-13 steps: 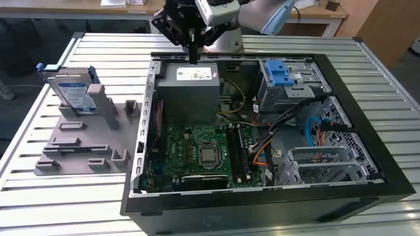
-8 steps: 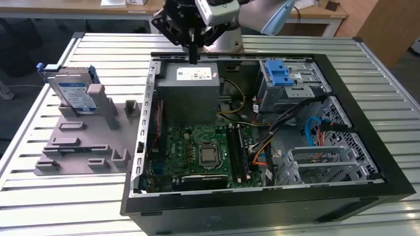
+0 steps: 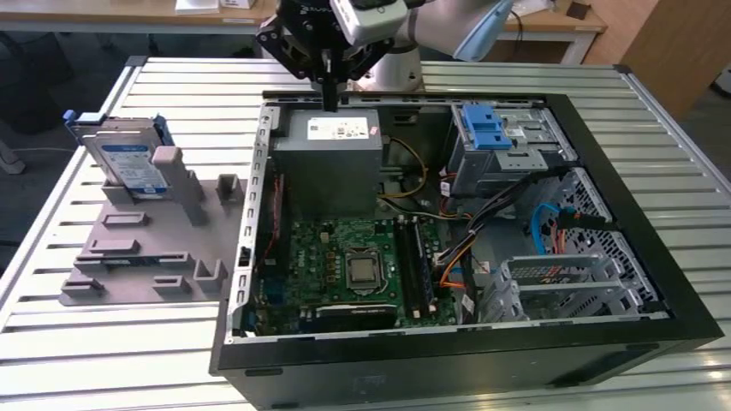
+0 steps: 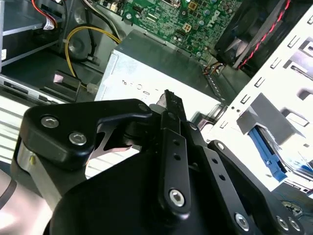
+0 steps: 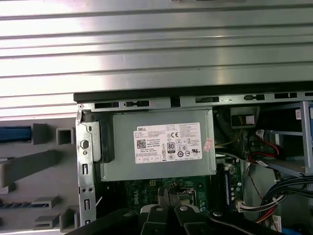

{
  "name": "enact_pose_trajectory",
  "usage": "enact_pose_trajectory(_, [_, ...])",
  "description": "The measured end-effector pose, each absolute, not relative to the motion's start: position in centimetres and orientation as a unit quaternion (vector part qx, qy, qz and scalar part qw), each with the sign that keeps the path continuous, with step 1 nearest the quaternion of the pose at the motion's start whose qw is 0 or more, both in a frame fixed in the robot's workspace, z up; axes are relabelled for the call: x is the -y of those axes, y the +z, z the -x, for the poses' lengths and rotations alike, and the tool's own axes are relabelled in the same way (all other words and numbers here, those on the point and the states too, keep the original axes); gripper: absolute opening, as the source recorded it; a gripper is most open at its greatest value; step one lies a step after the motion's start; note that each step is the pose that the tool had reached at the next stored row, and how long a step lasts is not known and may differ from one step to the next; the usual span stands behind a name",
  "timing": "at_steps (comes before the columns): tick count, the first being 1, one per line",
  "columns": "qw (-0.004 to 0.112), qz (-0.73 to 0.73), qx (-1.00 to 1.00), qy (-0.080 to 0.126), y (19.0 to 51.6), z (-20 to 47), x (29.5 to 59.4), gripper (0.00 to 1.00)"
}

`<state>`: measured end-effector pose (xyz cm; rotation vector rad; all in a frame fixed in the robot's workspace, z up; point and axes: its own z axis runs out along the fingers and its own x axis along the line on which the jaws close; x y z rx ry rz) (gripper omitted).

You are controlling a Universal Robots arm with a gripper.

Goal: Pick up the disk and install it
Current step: 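Reach for the disk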

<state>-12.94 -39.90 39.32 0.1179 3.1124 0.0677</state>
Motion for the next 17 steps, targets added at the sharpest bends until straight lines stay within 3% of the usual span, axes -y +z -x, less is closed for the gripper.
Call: enact_pose_trajectory(17, [0.013, -0.038, -0.999, 0.022, 39.3, 15.3, 39.8, 0.11])
